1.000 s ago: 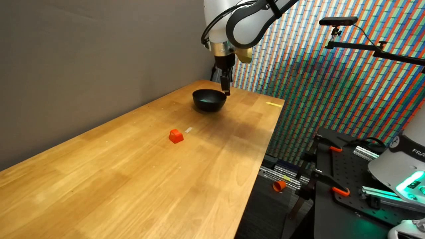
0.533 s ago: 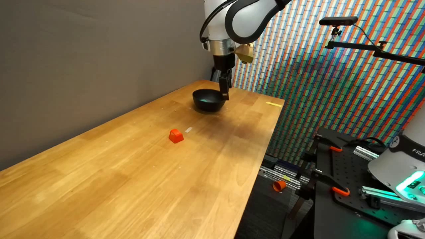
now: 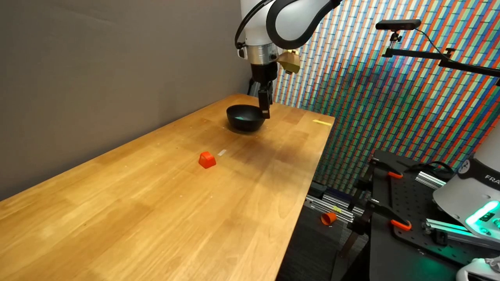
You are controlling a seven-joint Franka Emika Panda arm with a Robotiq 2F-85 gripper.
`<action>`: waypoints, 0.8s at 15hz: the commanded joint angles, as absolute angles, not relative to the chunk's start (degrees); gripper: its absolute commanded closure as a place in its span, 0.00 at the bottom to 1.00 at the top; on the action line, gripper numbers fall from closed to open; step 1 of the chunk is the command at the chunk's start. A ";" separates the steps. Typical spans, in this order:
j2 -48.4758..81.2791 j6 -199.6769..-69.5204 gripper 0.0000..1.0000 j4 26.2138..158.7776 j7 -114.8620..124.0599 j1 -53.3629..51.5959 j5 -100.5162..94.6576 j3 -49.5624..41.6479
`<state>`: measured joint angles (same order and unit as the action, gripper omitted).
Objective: Pick up the blue block and put it in the black bowl, then pick up the orange block and put it in the black bowl.
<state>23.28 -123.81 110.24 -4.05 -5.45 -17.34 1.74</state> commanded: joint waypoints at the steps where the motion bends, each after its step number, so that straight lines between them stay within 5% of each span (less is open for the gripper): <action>1: 20.26 -123.05 0.00 112.38 -2.33 -6.01 -19.64 0.93; 12: 26.65 -122.92 0.00 105.83 -7.88 -6.25 -12.84 5.89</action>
